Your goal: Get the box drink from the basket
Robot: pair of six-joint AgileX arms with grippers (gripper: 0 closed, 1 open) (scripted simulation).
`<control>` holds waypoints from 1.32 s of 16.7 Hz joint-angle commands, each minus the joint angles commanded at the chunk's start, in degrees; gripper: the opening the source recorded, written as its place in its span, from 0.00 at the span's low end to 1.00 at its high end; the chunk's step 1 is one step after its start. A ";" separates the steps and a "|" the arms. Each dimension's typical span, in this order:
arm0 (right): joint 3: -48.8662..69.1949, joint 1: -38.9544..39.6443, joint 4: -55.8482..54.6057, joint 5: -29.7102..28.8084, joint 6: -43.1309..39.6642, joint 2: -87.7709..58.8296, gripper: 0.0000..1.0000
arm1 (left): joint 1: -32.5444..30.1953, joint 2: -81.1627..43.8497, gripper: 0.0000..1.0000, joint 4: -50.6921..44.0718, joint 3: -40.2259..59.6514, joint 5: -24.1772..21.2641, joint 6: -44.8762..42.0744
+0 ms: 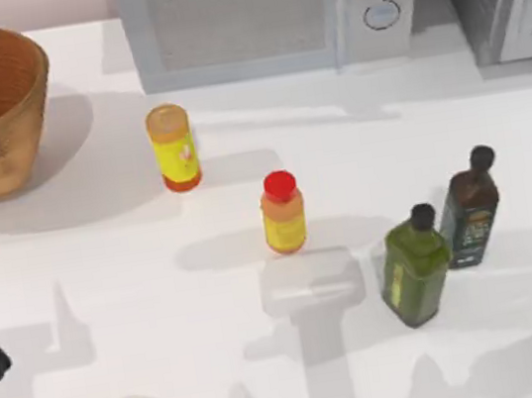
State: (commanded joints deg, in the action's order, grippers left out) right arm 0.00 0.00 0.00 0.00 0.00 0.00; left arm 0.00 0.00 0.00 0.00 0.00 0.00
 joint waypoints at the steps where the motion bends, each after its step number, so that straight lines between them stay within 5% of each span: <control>1: 0.00 0.00 0.00 0.00 0.00 0.00 1.00 | 0.00 0.00 1.00 0.00 0.00 0.00 0.00; 9: 0.00 0.00 0.00 0.00 0.00 0.00 1.00 | 1.59 -16.74 1.00 13.19 7.08 -2.17 -0.21; 22: 0.00 0.00 0.00 0.00 0.00 0.00 1.00 | 7.83 -90.26 1.00 58.10 30.87 -9.02 -0.57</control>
State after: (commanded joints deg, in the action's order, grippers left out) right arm 0.00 0.00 0.00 0.00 0.00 0.00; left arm 7.83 -90.26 58.10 30.87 -9.02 -0.57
